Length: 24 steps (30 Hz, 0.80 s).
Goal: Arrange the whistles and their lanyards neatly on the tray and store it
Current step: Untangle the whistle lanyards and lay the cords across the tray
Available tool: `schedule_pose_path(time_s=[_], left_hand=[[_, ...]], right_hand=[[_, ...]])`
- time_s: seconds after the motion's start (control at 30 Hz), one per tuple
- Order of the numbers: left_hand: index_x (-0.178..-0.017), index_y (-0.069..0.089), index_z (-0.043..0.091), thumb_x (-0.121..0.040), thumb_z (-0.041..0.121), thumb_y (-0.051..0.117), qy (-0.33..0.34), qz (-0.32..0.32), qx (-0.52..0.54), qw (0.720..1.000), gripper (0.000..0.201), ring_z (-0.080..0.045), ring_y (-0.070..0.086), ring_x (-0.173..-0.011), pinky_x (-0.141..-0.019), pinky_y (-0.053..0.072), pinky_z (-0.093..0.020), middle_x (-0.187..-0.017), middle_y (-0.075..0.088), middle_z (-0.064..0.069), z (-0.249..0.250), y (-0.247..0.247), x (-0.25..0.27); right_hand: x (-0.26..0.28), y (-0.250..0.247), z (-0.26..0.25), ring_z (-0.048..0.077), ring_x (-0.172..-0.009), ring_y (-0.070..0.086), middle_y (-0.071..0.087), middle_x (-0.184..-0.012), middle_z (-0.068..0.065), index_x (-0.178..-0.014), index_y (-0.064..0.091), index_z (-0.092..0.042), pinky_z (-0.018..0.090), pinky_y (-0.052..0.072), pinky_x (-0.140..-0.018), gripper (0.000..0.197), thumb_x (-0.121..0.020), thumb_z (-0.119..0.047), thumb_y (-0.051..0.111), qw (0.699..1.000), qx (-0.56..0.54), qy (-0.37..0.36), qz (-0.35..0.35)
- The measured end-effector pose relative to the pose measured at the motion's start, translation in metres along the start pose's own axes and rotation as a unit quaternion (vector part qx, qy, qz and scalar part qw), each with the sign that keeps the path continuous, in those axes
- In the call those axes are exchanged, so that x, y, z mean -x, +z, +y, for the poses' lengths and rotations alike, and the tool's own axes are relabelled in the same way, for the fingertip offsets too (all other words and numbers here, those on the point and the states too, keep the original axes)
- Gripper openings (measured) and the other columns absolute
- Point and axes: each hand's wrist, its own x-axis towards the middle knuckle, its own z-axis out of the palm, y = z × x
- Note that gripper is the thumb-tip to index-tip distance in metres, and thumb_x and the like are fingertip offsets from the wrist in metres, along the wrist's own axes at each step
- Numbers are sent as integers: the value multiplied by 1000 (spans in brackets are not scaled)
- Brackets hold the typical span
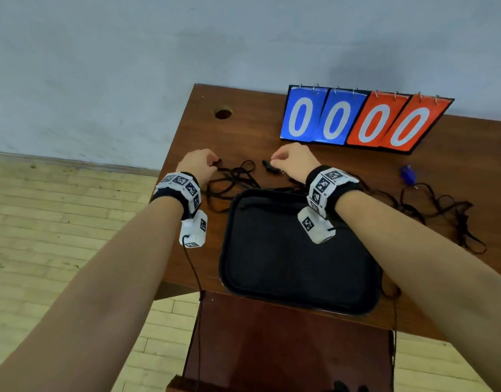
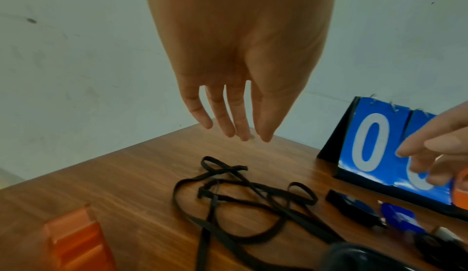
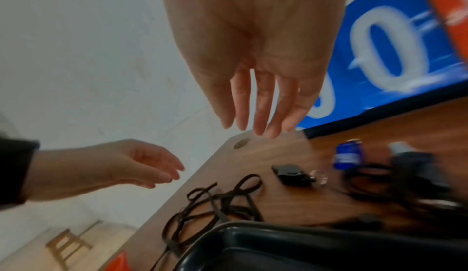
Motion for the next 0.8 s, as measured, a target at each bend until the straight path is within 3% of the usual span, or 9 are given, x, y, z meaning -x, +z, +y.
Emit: schedule_pose_path(time_s=[0.1, 0.23, 0.33, 0.43, 0.5, 0.6, 0.7, 0.8], left_hand=[[-123, 57, 13, -88, 16, 59, 3, -33, 6, 999, 35, -29, 54, -113, -94, 47, -37, -123, 60, -11, -21, 0, -25], [-132, 48, 15, -86, 24, 63, -5, -57, 5, 998, 49, -31, 50, -118, -98, 43, -39, -132, 50, -13, -47, 0, -57], [-132, 48, 16, -84, 28, 67, -7, -90, -1, 996, 53, -30, 50, -120, -99, 42, -37, -133, 51, -12, -62, 4, -75], [-126, 53, 13, -84, 24, 68, -2, -112, -11, 994, 46, -29, 52, -116, -97, 45, -37, -127, 55, -12, -69, 10, -84], [-112, 60, 12, -85, 21, 67, -4, -116, -7, 993, 29, -27, 57, -107, -88, 48, -34, -117, 61, -11, -71, 13, -86], [-93, 59, 15, -89, 18, 59, 5, -103, 3, 995, 5, -26, 58, -95, -75, 46, -32, -107, 64, -11, -72, 12, -86], [-91, 53, 18, -91, 19, 54, 7, -51, 35, 998, 2, -25, 57, -89, -73, 47, -34, -104, 63, -10, -71, 7, -85], [-102, 57, 16, -92, 19, 52, 20, -4, 88, 996, 11, -25, 59, -98, -84, 49, -35, -110, 63, -8, -61, -2, -81]], right_hand=[[-31, 24, -15, 21, -104, 62, 68, -110, 7, -109, 69, -12, 26, 46, -87, 25, -87, -23, 65, 998, 45, -2, -46], [-70, 53, -23, 23, -115, 55, 59, -127, 9, -128, 57, -18, 24, 38, -90, 40, -89, -21, 63, 987, 110, -24, -110], [-96, 71, -27, 30, -121, 49, 48, -133, 13, -133, 52, -20, 32, 39, -98, 47, -88, -22, 64, 976, 167, -19, -140], [-110, 83, -28, 32, -108, 53, 43, -125, 12, -126, 54, -19, 32, 44, -87, 41, -86, -18, 64, 964, 225, 3, -143], [-113, 87, -28, 30, -100, 54, 44, -119, 11, -112, 60, -15, 30, 42, -77, 27, -86, -14, 63, 962, 237, 14, -136], [-114, 84, -26, 28, -102, 56, 52, -112, 9, -99, 66, -12, 29, 42, -78, 14, -86, -16, 65, 966, 223, 12, -134], [-109, 70, -27, 24, -97, 58, 61, -101, 5, -91, 66, -12, 28, 41, -75, 11, -86, -21, 66, 987, 129, 5, -94], [-100, 50, -37, 20, -92, 57, 63, -96, 4, -86, 63, -14, 26, 40, -75, 9, -86, -23, 65, 998, 46, -13, -34]])
